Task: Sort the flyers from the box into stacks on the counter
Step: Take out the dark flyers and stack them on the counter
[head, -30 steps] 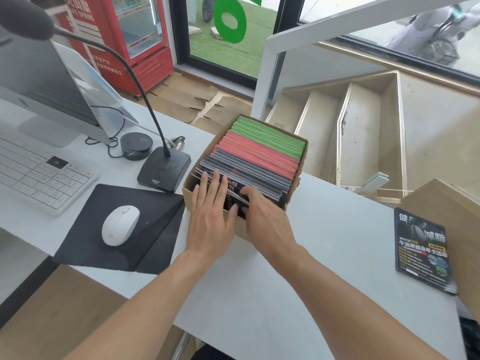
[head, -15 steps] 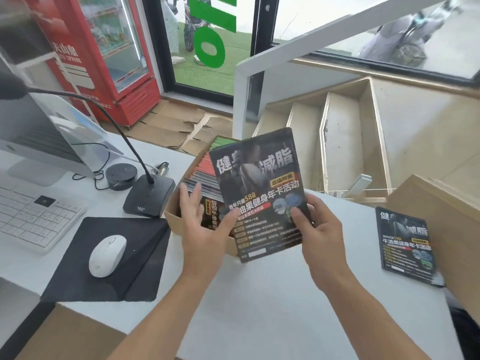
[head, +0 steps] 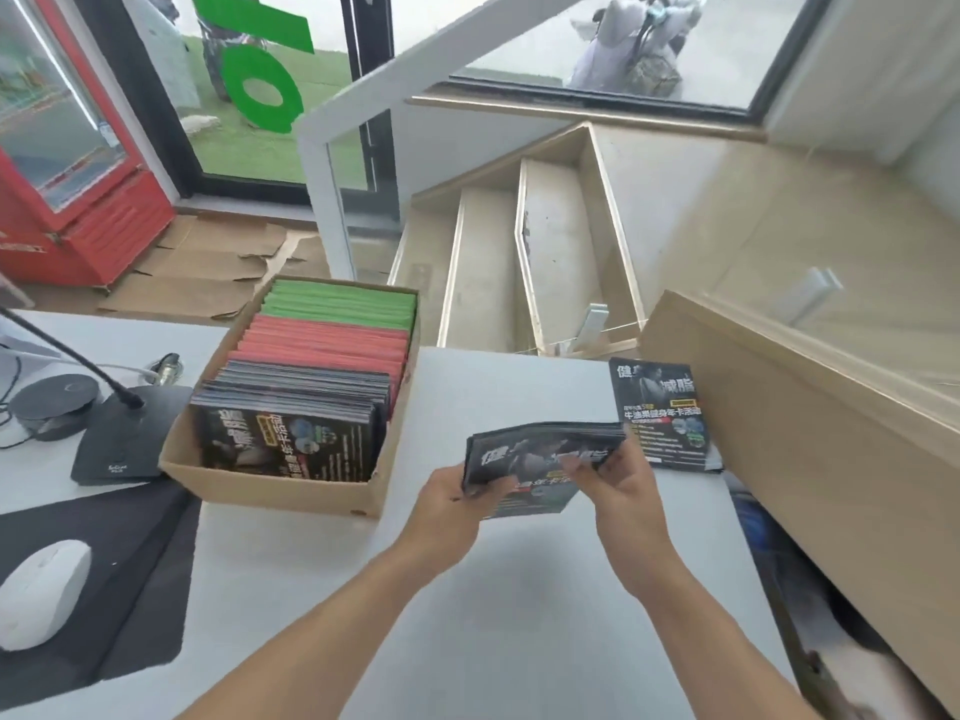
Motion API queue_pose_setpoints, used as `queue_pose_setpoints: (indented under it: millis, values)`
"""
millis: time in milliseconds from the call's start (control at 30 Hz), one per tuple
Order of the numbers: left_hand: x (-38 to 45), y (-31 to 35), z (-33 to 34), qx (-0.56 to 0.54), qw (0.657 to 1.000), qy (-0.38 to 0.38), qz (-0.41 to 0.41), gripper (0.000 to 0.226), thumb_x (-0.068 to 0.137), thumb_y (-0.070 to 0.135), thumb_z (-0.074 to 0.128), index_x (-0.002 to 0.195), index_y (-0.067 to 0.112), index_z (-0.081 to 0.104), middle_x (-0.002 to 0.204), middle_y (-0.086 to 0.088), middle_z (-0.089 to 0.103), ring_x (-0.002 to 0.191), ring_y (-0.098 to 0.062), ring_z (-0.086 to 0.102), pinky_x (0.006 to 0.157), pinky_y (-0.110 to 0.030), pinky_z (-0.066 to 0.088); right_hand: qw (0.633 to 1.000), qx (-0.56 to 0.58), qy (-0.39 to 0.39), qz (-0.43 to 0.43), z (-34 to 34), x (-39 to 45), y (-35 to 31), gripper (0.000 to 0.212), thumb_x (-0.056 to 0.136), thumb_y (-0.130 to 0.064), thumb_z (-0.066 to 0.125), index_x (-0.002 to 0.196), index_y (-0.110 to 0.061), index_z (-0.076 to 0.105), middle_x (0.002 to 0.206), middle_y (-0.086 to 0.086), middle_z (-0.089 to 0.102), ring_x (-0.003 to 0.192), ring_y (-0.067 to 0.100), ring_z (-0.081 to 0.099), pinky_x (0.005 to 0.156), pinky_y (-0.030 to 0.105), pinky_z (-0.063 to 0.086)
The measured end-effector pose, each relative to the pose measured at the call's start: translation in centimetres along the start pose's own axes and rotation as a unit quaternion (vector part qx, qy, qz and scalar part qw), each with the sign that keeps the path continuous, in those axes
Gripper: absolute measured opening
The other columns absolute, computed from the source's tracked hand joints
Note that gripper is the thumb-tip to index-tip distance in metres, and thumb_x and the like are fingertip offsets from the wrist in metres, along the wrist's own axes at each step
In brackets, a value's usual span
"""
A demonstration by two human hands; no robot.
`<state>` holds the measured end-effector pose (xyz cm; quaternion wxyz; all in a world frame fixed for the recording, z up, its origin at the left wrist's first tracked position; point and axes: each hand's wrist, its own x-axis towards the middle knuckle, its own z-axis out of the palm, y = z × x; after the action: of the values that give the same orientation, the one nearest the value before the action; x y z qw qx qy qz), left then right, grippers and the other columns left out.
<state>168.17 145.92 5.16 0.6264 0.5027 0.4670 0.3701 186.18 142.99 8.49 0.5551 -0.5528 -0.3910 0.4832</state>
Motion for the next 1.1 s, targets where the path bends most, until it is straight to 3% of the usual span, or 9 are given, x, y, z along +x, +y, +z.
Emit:
queue_pose_setpoints:
  millis: [100, 167, 267, 400, 567, 733, 867, 933, 1100]
  values:
    - [0.5, -0.6, 0.1, 0.045, 0.998, -0.042, 0.008, 0.024, 0.098, 0.008, 0.065, 0.112, 0.023, 0.078, 0.114, 0.008, 0.076, 0.113, -0.007, 0.068, 0.096, -0.021, 0.049, 1.0, -0.023, -0.01, 0.001, -0.8, -0.4, 1.6, 0.021, 0.094, 0.001, 0.066, 0.108, -0.014, 0.06, 0.104, 0.005, 0.073, 0.105, 0.021, 0.067, 0.094, 0.035, 0.049]
    - [0.4, -0.8, 0.3, 0.043, 0.999, -0.01, 0.015, 0.033, 0.091, 0.009, 0.074, 0.119, 0.026, 0.072, 0.111, 0.009, 0.076, 0.108, -0.007, 0.069, 0.092, -0.023, 0.052, 0.999, -0.031, -0.013, -0.001, -1.2, -0.8, 2.2, 0.024, 0.088, -0.013, 0.07, 0.11, -0.017, 0.061, 0.108, 0.006, 0.071, 0.108, 0.023, 0.065, 0.096, 0.039, 0.048]
    - [0.2, -0.5, 1.0, 0.022, 0.998, 0.034, 0.045, 0.045, 0.085, 0.008, 0.08, 0.124, 0.026, 0.066, 0.11, 0.004, 0.074, 0.105, -0.009, 0.068, 0.086, -0.019, 0.053, 0.999, -0.03, -0.005, -0.008, -1.0, -1.3, 2.4, 0.032, 0.085, -0.026, 0.07, 0.115, -0.019, 0.06, 0.114, 0.0, 0.068, 0.107, 0.014, 0.062, 0.09, 0.025, 0.048]
    - [0.1, -0.3, 1.8, 0.001, 0.998, 0.035, 0.046, 0.025, 0.089, 0.012, 0.077, 0.111, 0.022, 0.073, 0.108, 0.003, 0.075, 0.108, -0.016, 0.068, 0.087, -0.02, 0.052, 0.999, 0.017, 0.046, 0.005, 0.0, -1.0, 1.9, 0.033, 0.091, -0.045, 0.07, 0.107, -0.016, 0.065, 0.105, 0.001, 0.071, 0.096, 0.006, 0.062, 0.082, 0.016, 0.047]
    - [0.3, 0.0, 1.3, 0.012, 0.998, 0.035, 0.047, 0.02, 0.089, 0.012, 0.077, 0.107, 0.02, 0.074, 0.105, 0.005, 0.076, 0.103, -0.013, 0.069, 0.082, -0.018, 0.051, 0.997, 0.044, 0.057, 0.009, 0.1, -0.1, 1.3, 0.015, 0.094, -0.023, 0.069, 0.091, -0.008, 0.068, 0.095, 0.004, 0.07, 0.09, 0.01, 0.062, 0.084, 0.025, 0.044]
    - [0.3, -0.4, 1.9, 0.019, 0.999, 0.039, 0.033, 0.007, 0.092, 0.017, 0.075, 0.093, 0.013, 0.07, 0.09, 0.001, 0.074, 0.089, -0.015, 0.068, 0.078, -0.021, 0.049, 0.997, 0.058, 0.046, 0.021, 0.3, 0.3, 0.9, 0.014, 0.085, -0.032, 0.067, 0.086, -0.018, 0.065, 0.087, 0.002, 0.063, 0.085, 0.016, 0.056, 0.081, 0.029, 0.043]
    - [0.6, -0.4, 1.9, 0.009, 0.999, 0.041, 0.031, 0.012, 0.091, 0.019, 0.076, 0.089, 0.011, 0.066, 0.087, -0.004, 0.072, 0.085, -0.017, 0.066, 0.074, -0.021, 0.048, 0.999, 0.049, 0.003, 0.016, -0.5, 0.6, 1.0, 0.02, 0.086, -0.034, 0.066, 0.084, -0.015, 0.061, 0.078, -0.003, 0.059, 0.077, 0.011, 0.054, 0.073, 0.02, 0.043]
    - [0.8, -0.3, 2.0, -0.01, 0.999, 0.041, 0.03, 0.018, 0.087, 0.025, 0.077, 0.087, 0.011, 0.066, 0.088, -0.011, 0.071, 0.086, -0.02, 0.066, 0.076, -0.026, 0.049, 0.999, 0.034, -0.033, 0.015, -1.2, 0.8, 1.5, 0.022, 0.087, -0.033, 0.068, 0.092, -0.012, 0.062, 0.081, -0.004, 0.065, 0.08, 0.011, 0.059, 0.074, 0.017, 0.047]
    - [1.1, 0.1, 2.2, -0.012, 0.998, 0.055, 0.015, 0.016, 0.087, 0.024, 0.079, 0.09, 0.012, 0.07, 0.083, 0.0, 0.073, 0.081, -0.015, 0.066, 0.073, -0.027, 0.046, 0.992, -0.089, -0.076, 0.051, -3.7, 1.1, 4.7, 0.02, 0.098, -0.013, 0.066, 0.117, -0.01, 0.063, 0.114, 0.004, 0.074, 0.111, 0.02, 0.067, 0.095, 0.034, 0.053]
